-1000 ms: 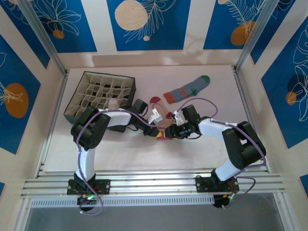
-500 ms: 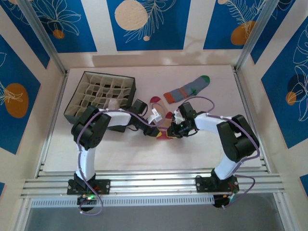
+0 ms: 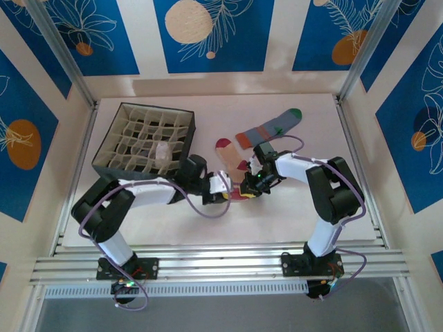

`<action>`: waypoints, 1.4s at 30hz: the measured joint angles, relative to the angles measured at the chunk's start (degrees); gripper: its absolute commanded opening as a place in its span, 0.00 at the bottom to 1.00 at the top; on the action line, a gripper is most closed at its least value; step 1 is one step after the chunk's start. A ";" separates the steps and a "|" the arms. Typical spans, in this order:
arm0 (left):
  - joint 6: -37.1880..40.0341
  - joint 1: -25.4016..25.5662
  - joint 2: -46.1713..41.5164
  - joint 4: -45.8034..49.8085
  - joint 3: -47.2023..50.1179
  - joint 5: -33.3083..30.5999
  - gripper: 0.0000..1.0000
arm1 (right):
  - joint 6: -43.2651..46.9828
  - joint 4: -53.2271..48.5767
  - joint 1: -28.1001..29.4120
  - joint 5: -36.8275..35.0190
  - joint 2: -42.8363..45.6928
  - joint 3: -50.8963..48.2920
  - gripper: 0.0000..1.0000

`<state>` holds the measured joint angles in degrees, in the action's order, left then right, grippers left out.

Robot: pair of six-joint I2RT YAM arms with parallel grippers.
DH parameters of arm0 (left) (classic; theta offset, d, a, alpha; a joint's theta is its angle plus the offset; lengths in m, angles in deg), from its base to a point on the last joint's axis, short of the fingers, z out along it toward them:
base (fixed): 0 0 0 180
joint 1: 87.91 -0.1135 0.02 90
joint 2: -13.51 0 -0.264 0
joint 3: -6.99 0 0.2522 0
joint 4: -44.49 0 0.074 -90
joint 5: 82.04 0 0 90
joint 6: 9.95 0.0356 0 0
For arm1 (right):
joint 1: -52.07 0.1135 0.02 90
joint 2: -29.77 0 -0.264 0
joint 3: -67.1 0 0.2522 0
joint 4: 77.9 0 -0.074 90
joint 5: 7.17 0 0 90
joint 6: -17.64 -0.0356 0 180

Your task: Roll the socks

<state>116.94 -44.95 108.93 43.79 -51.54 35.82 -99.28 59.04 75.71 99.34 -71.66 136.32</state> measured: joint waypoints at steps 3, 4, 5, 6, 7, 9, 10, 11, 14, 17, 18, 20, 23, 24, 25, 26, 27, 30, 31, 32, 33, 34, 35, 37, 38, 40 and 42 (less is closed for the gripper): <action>4.94 2.75 0.72 -1.20 0.04 -4.48 0.34 | 0.39 -1.01 -0.15 -0.13 -0.07 0.37 0.14; 6.25 3.17 1.25 -1.46 0.00 -5.55 0.34 | 0.46 -1.31 -0.20 -0.22 -0.07 0.42 0.14; 7.43 3.50 1.88 -1.62 -0.04 -6.49 0.34 | 0.50 -1.53 -0.26 -0.24 -0.07 0.44 0.14; 8.72 3.80 2.71 -1.70 -0.11 -7.45 0.34 | 0.68 -1.77 -0.31 -0.24 -0.07 0.48 0.14; 9.73 3.93 3.52 -1.66 -0.22 -8.15 0.33 | 0.72 -1.90 -0.37 -0.24 -0.07 0.48 0.14; 11.58 4.35 5.29 -1.22 -0.96 -9.38 0.33 | 0.90 -2.29 -0.42 -0.26 -0.07 0.63 0.14; 12.41 4.44 6.16 -1.09 -1.46 -10.05 0.33 | 0.90 -2.54 -0.42 -0.31 -0.07 0.68 0.14; 13.14 4.48 6.78 -0.96 -1.84 -10.54 0.33 | 0.90 -2.67 -0.42 -0.31 -0.07 0.68 0.14; 15.19 4.92 8.00 -0.52 -2.86 -11.91 0.33 | 0.92 -2.93 -0.42 -0.26 -0.07 0.70 0.15; 16.98 5.62 8.68 0.35 -3.87 -13.00 0.29 | 1.05 -3.26 -0.42 -0.24 -0.07 0.74 0.20; 17.51 5.86 8.74 0.68 -4.09 -13.40 0.23 | 1.20 -3.37 -0.52 -0.17 -0.07 0.76 0.25; 18.27 6.25 9.16 1.60 -4.72 -13.86 0.08 | 1.25 -3.39 -0.63 0.39 0.07 0.76 0.37; 18.86 6.64 9.60 3.76 -6.78 -13.99 0.00 | 1.60 -3.34 -0.92 0.81 1.77 0.61 0.47; 18.91 6.69 9.77 5.20 -7.65 -13.94 0.00 | 1.73 -3.21 -1.16 0.81 2.69 0.33 0.48; 18.64 6.69 9.81 6.58 -8.33 -13.68 0.00 | 1.81 -3.10 -1.51 0.81 3.76 -0.07 0.48; 18.32 6.67 9.81 7.91 -8.96 -13.16 0.00 | 1.77 -3.08 -1.90 0.83 4.96 -0.55 0.48; 17.49 6.60 9.81 9.81 -9.86 -12.17 0.00 | 1.73 -3.02 -2.38 0.87 6.29 -1.05 0.48; 14.45 5.73 10.43 15.65 -12.90 -7.21 0.00 | 1.64 -2.10 -3.63 1.62 10.12 -2.49 0.38; 13.35 5.46 10.95 17.59 -14.19 -5.27 0.00 | 1.70 -1.49 -3.98 2.16 11.08 -2.91 0.34; 12.28 5.11 11.58 19.52 -15.58 -3.39 0.00 | 1.62 -0.98 -4.22 2.82 11.63 -3.19 0.33; 11.04 4.68 12.35 21.46 -17.14 -1.33 0.00 | 1.79 -0.11 -4.26 3.74 11.87 -3.56 0.33; 9.81 4.11 13.35 23.71 -18.99 0.83 0.00 | 1.86 0.63 -4.24 4.72 11.85 -3.89 0.32; 8.72 3.63 14.23 25.35 -20.52 2.56 0.00 | 1.97 1.44 -4.15 5.64 11.67 -4.31 0.32; 6.71 2.29 16.31 29.03 -23.71 6.58 0.00 | 2.05 2.89 -4.11 7.61 10.67 -5.07 0.33; 5.70 1.70 17.11 30.49 -24.83 8.26 0.00 | 2.16 3.56 -4.11 8.44 9.99 -5.29 0.33; 3.72 0.46 18.80 33.24 -26.77 11.63 0.00 | 2.34 5.25 -4.09 10.10 8.07 -6.01 0.35; 1.81 -0.55 19.98 35.12 -27.74 14.19 0.00 | 2.40 6.58 -3.87 11.21 6.93 -6.97 0.38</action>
<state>118.75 -45.50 128.90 78.92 -79.28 50.00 -96.87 65.62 71.84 110.56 -64.73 129.35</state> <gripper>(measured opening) 0.039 0.355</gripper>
